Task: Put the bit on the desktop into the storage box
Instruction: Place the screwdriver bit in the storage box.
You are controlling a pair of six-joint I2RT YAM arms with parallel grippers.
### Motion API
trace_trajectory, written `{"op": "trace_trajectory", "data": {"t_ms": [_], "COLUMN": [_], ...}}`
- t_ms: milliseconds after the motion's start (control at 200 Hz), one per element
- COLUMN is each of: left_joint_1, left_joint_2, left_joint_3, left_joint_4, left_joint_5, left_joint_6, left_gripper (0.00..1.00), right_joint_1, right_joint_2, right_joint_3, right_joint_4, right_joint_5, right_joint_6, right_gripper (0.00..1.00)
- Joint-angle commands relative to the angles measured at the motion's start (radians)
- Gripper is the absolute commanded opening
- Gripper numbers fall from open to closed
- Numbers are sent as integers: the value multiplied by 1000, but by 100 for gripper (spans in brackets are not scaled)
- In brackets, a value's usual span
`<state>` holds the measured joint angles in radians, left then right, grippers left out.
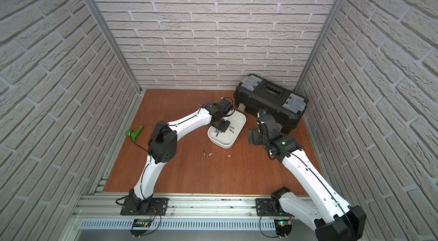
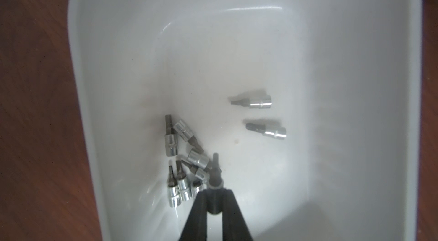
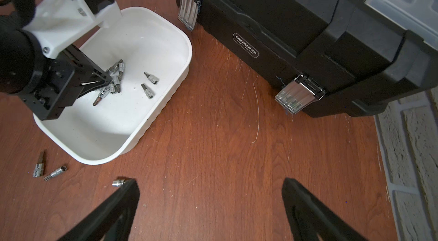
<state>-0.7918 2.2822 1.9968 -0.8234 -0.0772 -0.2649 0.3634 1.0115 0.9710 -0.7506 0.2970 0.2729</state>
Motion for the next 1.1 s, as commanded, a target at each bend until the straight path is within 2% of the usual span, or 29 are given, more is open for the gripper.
{"op": "trace_trajectory", "data": {"t_ms": [0,300,460,765,935,1095], "left_joint_1": [7,9,10,11,11,11], "left_joint_2": [36,111,124,136,135,134], "left_joint_3": [46,103,107,108,111,114], "left_joint_4": [-11,-25,-25,-28,-29,-35], "left_joint_5": [12,51,51,60,64,60], "left_joint_6": [7,1,-8,-15,-16,-19], "left_gripper": [5,6,12,12,18,19], "right_joint_1": [-7,-8,-7,-7,-7,-7], "right_joint_2": [5,13,15,13,17,18], "right_joint_3": [0,-8,-9,-11,-9,-5], "right_joint_4": [32,42,43,45,48,50], "right_joint_5": [12,14,11,11,13,11], "right_joint_6": [-12,-14,-16,-22,-21,-23], "right_gripper": [99,99,99,99,99,99]}}
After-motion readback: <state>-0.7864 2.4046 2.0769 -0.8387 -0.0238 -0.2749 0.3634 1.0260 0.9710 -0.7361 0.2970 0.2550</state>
